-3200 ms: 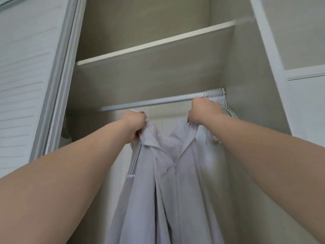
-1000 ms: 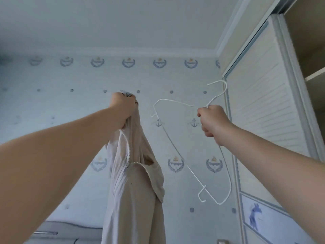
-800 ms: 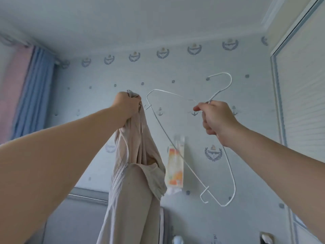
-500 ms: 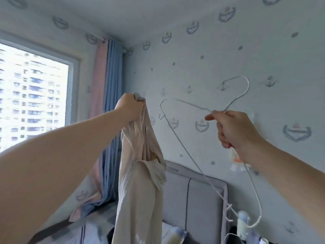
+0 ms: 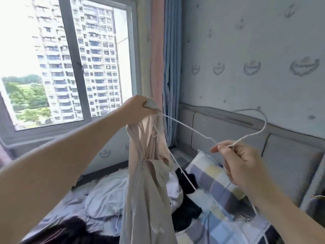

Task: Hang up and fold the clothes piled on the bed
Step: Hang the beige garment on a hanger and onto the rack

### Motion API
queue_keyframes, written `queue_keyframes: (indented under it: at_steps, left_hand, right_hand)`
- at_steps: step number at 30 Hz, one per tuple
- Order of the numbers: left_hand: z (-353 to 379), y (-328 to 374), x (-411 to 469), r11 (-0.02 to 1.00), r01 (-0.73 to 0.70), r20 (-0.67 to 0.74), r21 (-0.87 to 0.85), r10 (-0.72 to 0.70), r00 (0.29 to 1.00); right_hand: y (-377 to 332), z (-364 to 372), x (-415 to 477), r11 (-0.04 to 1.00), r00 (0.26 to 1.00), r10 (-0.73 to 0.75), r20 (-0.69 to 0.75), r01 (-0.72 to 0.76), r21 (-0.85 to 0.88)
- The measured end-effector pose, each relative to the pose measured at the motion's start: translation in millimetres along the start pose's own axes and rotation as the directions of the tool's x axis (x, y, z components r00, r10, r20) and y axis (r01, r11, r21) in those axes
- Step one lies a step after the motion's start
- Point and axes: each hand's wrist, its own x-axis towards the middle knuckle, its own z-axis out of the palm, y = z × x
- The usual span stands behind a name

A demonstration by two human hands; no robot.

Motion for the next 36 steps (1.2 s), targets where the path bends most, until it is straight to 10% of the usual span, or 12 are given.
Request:
queue_keyframes:
  at_steps: [13, 25, 28, 32, 36]
  left_hand:
    - [86.3, -186.3, -105.5, 0.978, 0.208, 0.201, -0.033, -0.197, 0.960]
    - [169.4, -154.0, -181.2, 0.901, 0.312, 0.499, -0.303, -0.130, 0.857]
    - [165.2, -162.9, -185.2, 0.921, 0.201, 0.484, -0.333, -0.016, 0.875]
    - [155.1, -182.2, -180.7, 0.952, -0.239, 0.378, 0.189, 0.155, 0.913]
    - [160.0, -190.1, -165.1, 0.933, -0.352, 0.504, 0.077, 0.268, 0.821]
  right_hand:
    - [102.9, 144.6, -98.8, 0.989, 0.975, 0.126, 0.184, -0.109, -0.101]
    - [179.2, 221.0, -130.2, 0.916, 0.904, 0.389, 0.177, -0.360, -0.176]
    - [179.7, 209.9, -127.8, 0.914, 0.890, 0.405, 0.206, -0.399, -0.075]
    - [173.4, 187.9, -112.1, 0.933, 0.892, 0.351, 0.284, -0.357, -0.030]
    - [178.7, 169.2, -103.2, 0.930, 0.859, 0.354, 0.370, -0.366, -0.040]
